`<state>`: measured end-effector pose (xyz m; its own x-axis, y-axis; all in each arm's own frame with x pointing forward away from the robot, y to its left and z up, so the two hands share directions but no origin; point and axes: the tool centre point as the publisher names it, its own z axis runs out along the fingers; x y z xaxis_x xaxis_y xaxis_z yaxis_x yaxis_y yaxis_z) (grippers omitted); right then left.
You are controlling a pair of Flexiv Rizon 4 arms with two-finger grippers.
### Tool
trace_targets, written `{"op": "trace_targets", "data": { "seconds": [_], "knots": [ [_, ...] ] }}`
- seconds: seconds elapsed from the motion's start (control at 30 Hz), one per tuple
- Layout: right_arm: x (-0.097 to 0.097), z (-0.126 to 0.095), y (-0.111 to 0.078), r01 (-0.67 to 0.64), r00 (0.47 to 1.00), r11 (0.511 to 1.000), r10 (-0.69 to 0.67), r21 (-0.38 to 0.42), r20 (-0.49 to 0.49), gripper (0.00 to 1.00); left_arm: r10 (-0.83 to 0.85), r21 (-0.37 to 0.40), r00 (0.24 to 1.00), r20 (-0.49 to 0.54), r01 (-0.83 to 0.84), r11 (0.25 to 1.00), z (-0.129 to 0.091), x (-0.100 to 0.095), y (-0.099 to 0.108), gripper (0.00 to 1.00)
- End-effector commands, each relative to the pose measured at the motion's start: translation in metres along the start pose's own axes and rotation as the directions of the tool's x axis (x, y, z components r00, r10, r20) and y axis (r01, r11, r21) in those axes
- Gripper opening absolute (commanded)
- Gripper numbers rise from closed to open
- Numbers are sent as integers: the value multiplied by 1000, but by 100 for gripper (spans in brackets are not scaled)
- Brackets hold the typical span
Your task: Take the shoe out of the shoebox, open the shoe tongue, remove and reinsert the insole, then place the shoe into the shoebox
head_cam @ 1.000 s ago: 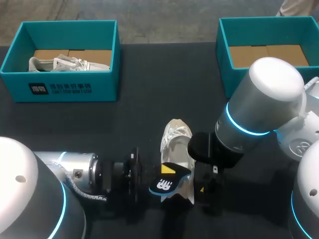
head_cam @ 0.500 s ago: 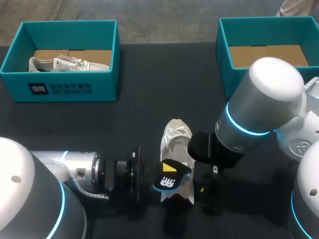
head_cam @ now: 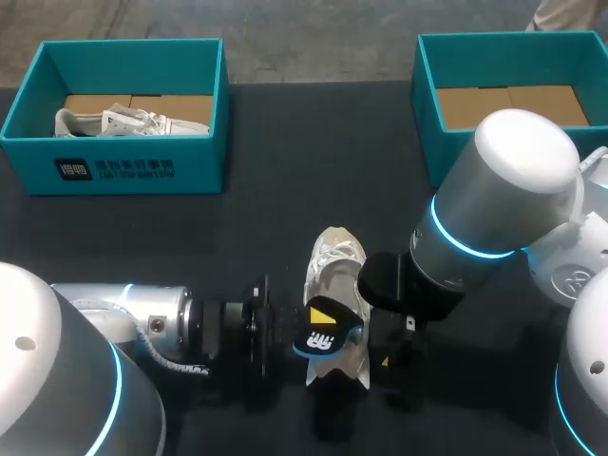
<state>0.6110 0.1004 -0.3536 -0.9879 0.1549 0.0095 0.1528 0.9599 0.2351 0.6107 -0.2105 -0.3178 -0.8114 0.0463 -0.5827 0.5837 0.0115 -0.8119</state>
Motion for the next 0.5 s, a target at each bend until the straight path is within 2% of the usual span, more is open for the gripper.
{"op": "trace_targets", "data": {
  "seconds": [0.03, 0.5],
  "knots": [
    [1, 1, -1, 0, 1000, 1000, 0, -1, 3, 100, 1, -2, 1000, -4, -1, 1000, 5, -1, 5, 0],
    [1, 1, -1, 0, 1000, 1000, 0, -1, 3, 100, -1, -22, 1000, -8, 1, 1000, 9, -5, 20, 0]
  ]
}}
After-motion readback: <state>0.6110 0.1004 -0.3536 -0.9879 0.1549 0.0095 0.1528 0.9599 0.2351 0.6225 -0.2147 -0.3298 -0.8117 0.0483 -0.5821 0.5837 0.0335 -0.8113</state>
